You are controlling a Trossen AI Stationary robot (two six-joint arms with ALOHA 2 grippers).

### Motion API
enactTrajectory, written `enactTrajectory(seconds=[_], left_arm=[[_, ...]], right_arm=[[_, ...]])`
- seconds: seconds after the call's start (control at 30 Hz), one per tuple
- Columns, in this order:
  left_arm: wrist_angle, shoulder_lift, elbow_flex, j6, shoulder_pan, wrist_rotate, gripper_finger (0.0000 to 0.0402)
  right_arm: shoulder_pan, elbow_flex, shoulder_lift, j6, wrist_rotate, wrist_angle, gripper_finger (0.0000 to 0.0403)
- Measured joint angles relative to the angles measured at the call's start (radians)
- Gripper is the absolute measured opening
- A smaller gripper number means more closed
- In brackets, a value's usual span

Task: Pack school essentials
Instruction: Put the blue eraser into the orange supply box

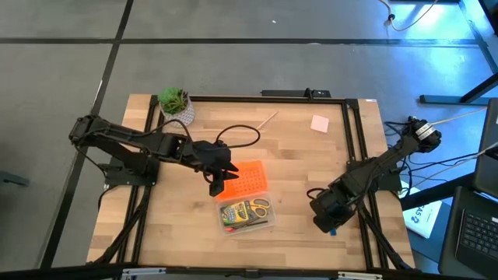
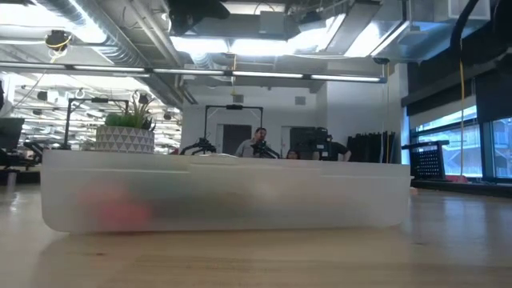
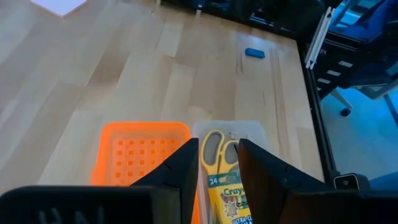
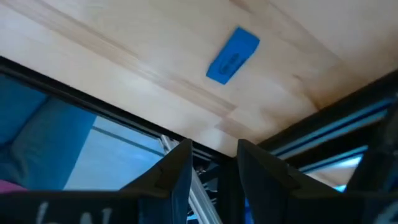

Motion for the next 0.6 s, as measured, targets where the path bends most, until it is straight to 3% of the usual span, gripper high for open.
enactTrajectory(seconds=[0.17,0.4,0.6], left_arm=[[0.0,0.0,0.0,-0.001,0.0,0.0,0.0106],[0.0,0.0,0.0,0.0,0.0,0.0,0.0106],[0.0,0.0,0.0,-0.001,0.0,0.0,0.0106]], right_arm=[[0.0,-0.029,0.0,-0.011,-0.015,0.083,0.013],[0.0,-0.031,0.004,0.0,0.049,0.075,0.0131],[0.0,-0.031,0.004,-0.045,0.053,0.079,0.0155]])
